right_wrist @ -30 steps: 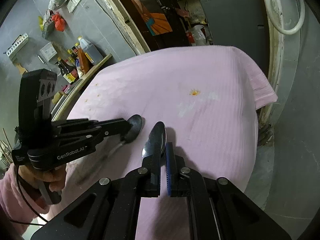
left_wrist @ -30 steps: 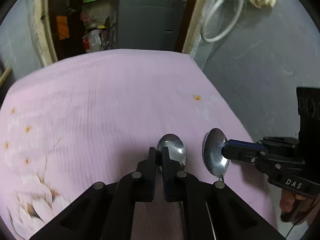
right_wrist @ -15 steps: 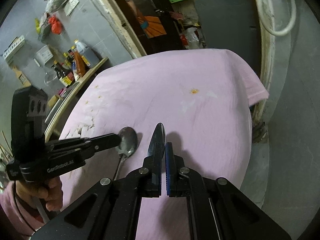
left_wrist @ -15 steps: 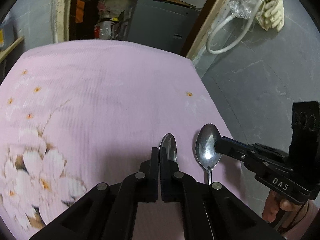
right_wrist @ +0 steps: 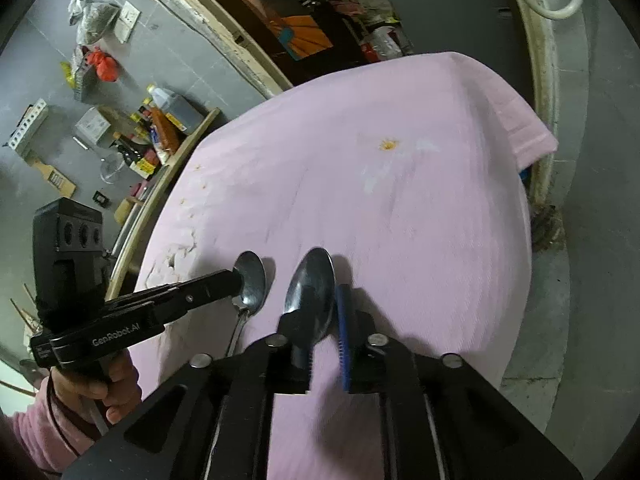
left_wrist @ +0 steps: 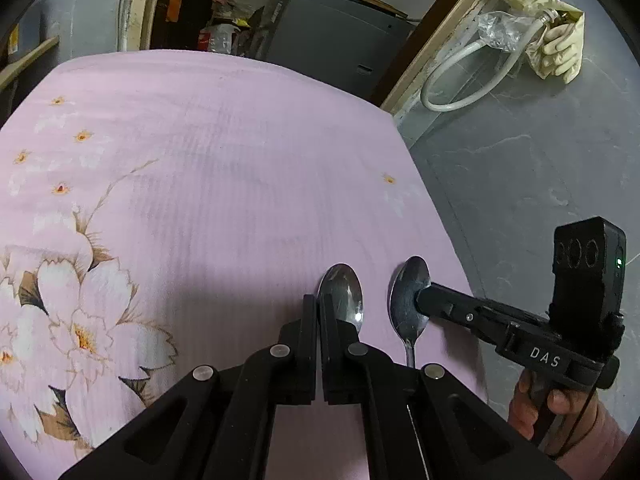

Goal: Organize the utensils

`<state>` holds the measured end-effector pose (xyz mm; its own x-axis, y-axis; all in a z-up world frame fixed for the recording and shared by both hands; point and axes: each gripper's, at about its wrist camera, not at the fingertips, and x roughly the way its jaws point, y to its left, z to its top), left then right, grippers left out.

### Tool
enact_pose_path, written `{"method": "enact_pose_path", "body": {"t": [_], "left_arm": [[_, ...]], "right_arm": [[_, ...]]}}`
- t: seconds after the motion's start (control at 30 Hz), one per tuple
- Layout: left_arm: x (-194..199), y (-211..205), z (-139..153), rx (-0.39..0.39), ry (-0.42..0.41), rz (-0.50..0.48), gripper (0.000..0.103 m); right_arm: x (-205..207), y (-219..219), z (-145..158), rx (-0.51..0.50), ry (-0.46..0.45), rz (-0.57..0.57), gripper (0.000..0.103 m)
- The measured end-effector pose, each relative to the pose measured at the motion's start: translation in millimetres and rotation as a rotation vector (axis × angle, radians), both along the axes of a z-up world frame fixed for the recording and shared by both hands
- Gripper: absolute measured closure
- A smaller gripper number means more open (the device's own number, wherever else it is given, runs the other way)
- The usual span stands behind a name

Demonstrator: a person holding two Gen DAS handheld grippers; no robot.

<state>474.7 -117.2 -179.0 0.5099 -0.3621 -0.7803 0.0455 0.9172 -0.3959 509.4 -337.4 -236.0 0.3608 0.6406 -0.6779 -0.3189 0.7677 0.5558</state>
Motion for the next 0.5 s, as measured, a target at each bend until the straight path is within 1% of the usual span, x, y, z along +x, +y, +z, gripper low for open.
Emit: {"method": "enact_pose_path", "body": {"t": [0.03,0.07,0.2,0.37,0.5], "left_arm": [[1.3,0.6,-0.8,-0.007,0.003,-0.003,0.101],[3.0,0.1,-1.8,-0.013,0.005,-0.006,0.1],[7.6,3.3,-6.7,-0.051,0.019,-0.02,0.1],[11.5,6.7,-11.9,-0.122,0.027,-0.02,0.099],[15.2,9.4,-14.1,-0.154,0.028,-0.034,0.099]], "right_arm": [[2.3,1.7,0.5,0.002,-0.005,0.013,0.085],[4.4,1.8,0.6,-0.001,-0.009,0.022,0.084],[11.3,6.4,1.7,-0.005,-0.019,0.056,0.084],[12.8,5.6,2.1,0.005,-0.029,0.077,0.084],[14.3,3.2,1.1,0.019,-0.027,0.084,0.084]]}}
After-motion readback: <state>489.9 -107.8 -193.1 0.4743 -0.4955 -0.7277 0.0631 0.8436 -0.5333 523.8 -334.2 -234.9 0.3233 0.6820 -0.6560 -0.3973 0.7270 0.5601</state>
